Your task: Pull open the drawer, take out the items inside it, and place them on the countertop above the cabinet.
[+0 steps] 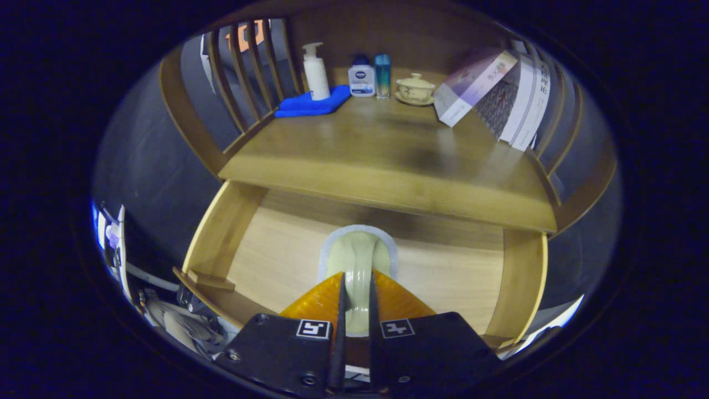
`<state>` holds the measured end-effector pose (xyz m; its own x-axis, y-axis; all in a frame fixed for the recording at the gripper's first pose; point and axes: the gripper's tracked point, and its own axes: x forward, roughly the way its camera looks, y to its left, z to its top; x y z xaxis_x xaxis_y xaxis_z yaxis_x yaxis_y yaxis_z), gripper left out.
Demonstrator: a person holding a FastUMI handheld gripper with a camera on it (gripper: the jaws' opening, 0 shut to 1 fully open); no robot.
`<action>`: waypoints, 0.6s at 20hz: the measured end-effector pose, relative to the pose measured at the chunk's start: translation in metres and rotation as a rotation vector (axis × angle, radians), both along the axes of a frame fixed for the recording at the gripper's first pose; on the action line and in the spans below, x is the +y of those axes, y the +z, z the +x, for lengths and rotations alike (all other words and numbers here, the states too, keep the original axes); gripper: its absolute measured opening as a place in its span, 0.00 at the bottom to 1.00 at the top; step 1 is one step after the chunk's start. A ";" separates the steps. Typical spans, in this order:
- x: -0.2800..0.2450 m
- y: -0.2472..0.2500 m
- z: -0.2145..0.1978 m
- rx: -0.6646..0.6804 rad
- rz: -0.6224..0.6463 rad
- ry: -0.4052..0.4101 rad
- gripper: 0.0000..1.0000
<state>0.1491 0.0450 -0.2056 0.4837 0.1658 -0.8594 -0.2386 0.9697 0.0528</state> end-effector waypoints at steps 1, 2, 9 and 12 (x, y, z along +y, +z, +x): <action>-0.002 0.009 0.000 -0.010 0.002 0.002 0.20; -0.005 0.018 0.003 -0.021 -0.002 0.001 0.20; -0.023 0.055 0.050 -0.035 -0.001 -0.057 0.20; -0.028 0.058 0.077 -0.023 0.004 -0.091 0.20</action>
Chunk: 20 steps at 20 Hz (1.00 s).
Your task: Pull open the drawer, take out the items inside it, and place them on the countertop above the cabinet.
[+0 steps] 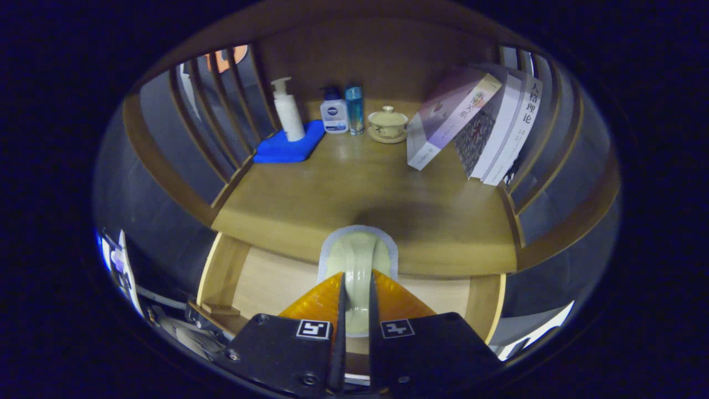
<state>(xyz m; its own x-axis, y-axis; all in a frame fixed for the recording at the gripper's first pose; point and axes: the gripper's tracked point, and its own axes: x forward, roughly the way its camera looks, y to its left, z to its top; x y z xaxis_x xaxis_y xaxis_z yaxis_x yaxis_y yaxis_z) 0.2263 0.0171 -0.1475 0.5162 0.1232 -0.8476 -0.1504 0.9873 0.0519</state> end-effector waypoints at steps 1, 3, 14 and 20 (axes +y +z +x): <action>-0.003 -0.001 0.010 0.007 -0.004 -0.013 0.20; -0.004 0.000 0.030 0.008 -0.007 -0.031 0.20; -0.003 -0.028 0.089 0.063 0.004 -0.081 0.20; 0.002 -0.027 0.090 0.029 0.108 -0.102 0.46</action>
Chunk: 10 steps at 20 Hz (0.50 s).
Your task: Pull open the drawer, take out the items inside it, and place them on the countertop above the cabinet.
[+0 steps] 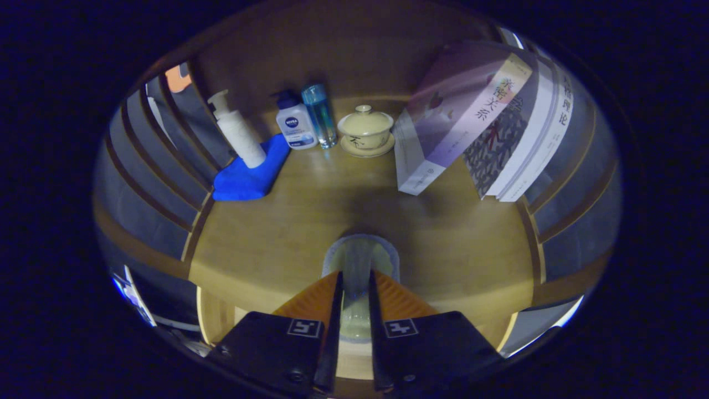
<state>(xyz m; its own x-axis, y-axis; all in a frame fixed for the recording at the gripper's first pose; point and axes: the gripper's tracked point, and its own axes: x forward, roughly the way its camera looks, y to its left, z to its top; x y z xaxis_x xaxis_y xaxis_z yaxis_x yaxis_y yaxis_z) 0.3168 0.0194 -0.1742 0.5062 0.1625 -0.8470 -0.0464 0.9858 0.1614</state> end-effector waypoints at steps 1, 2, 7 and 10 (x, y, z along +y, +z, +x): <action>0.005 0.002 0.002 -0.014 0.043 -0.012 0.53; 0.005 0.002 -0.001 -0.023 0.056 -0.023 0.60; -0.002 0.019 -0.008 -0.138 0.007 -0.018 0.71; 0.000 0.041 -0.019 -0.235 -0.005 -0.019 0.74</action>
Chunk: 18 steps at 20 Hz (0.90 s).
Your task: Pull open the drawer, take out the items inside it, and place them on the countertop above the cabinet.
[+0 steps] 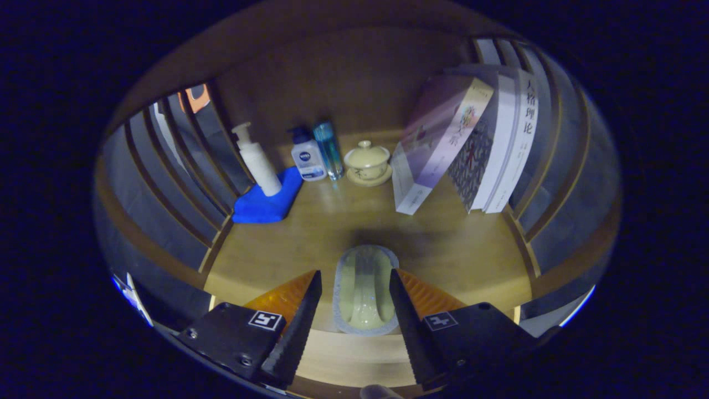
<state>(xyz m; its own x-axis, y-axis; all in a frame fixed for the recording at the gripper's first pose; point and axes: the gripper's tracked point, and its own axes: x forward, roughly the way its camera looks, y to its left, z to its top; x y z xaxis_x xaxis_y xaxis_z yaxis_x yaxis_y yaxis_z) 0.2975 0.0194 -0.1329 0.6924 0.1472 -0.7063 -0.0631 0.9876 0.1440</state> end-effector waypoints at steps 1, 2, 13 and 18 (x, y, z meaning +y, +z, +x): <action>0.001 0.006 -0.006 -0.031 -0.003 0.002 0.75; 0.002 0.013 -0.013 -0.061 -0.004 0.002 0.77; 0.014 0.094 -0.129 -0.383 -0.012 0.036 0.95; 0.011 0.104 -0.188 -0.528 -0.001 0.006 1.00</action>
<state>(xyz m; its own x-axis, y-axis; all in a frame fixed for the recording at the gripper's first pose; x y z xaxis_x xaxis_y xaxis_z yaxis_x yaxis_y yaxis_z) 0.1099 0.0300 -0.0285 0.9531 0.1517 -0.2617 -0.1322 0.9871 0.0907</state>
